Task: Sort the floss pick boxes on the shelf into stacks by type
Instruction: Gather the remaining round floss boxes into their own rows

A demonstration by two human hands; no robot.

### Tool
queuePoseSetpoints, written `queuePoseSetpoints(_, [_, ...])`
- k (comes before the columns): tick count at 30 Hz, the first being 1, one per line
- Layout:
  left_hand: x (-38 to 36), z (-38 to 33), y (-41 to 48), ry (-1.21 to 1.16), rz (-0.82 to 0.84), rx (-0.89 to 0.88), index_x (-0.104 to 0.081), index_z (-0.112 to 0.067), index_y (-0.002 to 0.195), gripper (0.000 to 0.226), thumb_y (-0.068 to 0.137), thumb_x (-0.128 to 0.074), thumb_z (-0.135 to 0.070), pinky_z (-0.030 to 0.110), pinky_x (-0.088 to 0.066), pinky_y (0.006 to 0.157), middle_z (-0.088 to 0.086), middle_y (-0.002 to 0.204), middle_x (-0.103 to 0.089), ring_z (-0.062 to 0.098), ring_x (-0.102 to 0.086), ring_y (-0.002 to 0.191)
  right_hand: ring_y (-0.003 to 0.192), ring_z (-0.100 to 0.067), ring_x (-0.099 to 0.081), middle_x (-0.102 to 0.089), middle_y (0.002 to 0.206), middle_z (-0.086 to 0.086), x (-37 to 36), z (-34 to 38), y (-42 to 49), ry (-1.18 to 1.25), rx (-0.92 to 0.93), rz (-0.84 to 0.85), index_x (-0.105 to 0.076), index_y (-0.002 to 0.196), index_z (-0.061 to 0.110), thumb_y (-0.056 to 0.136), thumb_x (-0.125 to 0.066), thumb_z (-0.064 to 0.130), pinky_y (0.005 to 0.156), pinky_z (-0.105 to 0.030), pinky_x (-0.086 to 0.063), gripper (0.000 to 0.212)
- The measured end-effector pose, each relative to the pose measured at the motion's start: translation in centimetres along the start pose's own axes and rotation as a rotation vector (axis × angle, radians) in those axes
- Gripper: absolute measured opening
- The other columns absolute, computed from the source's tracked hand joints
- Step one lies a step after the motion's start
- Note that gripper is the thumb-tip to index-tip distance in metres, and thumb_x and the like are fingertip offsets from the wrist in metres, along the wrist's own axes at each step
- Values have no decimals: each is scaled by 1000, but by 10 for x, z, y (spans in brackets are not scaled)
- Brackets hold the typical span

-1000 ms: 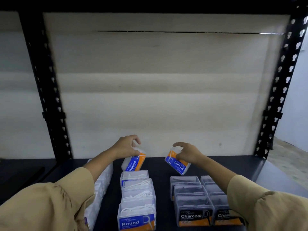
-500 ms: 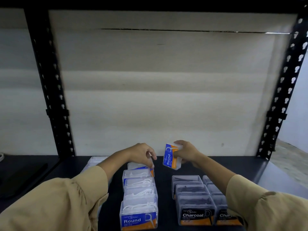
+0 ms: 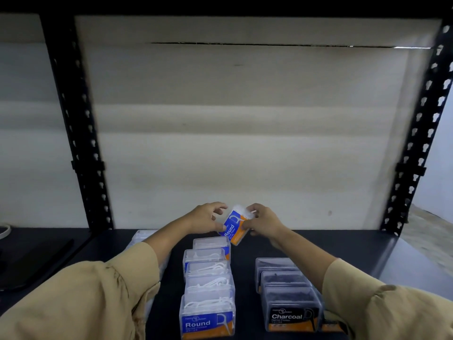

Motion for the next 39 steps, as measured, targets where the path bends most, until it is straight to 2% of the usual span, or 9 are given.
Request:
queuePoseSetpoints(3, [0, 0, 0, -21, 40, -13, -39, -22, 139, 64, 83, -69, -18, 30, -44, 97, 1, 135, -51, 18, -48, 124, 75, -16, -57, -60, 89, -6, -3, 2, -4, 59, 34, 20, -50, 95, 13, 74, -66, -3, 59, -23, -48, 31])
queuePoseSetpoints(7, [-2, -3, 1, 21, 32, -51, -46, -18, 134, 54, 84, -67, -13, 28, -45, 94, 4, 126, -58, 16, -55, 110, 83, -19, -58, -61, 105, -11, -3, 0, -11, -21, 50, 4, -51, 102, 17, 75, -66, 3, 71, -31, -50, 33])
queuePoseSetpoints(9, [-1, -1, 1, 44, 8, -59, -49, -17, 132, 52, 83, -67, -13, 26, -45, 90, 4, 125, -56, 14, -53, 106, 92, -19, -56, -57, 116, -9, 0, 0, -22, -250, 89, 1, -47, 119, 19, 80, -66, 19, 81, -33, -47, 44])
queuePoseSetpoints(12, [1, 8, 2, 71, -6, -54, -54, -18, 126, 47, 82, -68, -12, 24, -45, 89, 5, 126, -57, 14, -54, 105, 126, -22, -43, -44, 139, -2, 3, -2, -52, -723, 192, 29, -28, 141, 25, 84, -55, 49, 100, -37, -37, 67])
queuePoseSetpoints(16, [4, 19, 1, 93, -7, -13, -56, -17, 124, 44, 82, -67, -13, 24, -46, 89, 4, 126, -58, 14, -55, 104, 139, -21, -27, -33, 150, 2, 3, -16, -83, -1028, 247, 82, -24, 145, 26, 91, -36, 56, 114, -40, -23, 63])
queuePoseSetpoints(23, [1, 30, 0, 131, 33, 56, -57, -16, 123, 44, 80, -66, -13, 28, -45, 96, 4, 127, -58, 19, -55, 112, 143, -19, -21, -28, 154, 1, 2, -27, -92, -1074, 194, 136, -23, 147, 25, 93, -26, 56, 117, -42, -15, 62])
queuePoseSetpoints(31, [-2, 31, 1, 60, 103, 123, -64, -17, 112, 36, 77, -61, -11, 23, -43, 81, 2, 117, -62, 15, -56, 100, 142, -19, -22, -28, 154, 2, 1, -27, -91, -1079, 168, 163, -23, 147, 24, 94, -24, 56, 118, -42, -14, 62])
queuePoseSetpoints(36, [-5, 30, 0, 11, 126, 152, -64, -15, 105, 29, 79, -54, -9, 23, -42, 79, -1, 107, -60, 15, -53, 97, 142, -19, -22, -28, 154, 2, 1, -26, -92, -1074, 156, 175, -23, 147, 25, 94, -23, 57, 117, -42, -14, 62])
queuePoseSetpoints(39, [-6, 26, -2, 4, 161, 165, -63, -11, 108, 38, 74, -51, -21, 24, -37, 83, -3, 107, -56, 15, -49, 101, 143, -19, -22, -28, 154, 2, 0, -26, -91, -1066, 153, 183, -23, 147, 25, 94, -23, 57, 118, -42, -14, 62])
Point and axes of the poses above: each hand's wrist, its own y-axis towards the middle knuckle, its own x-axis out of the back of the hand, z = x × y, the point moved 2 cm from there along y, towards the middle knuckle
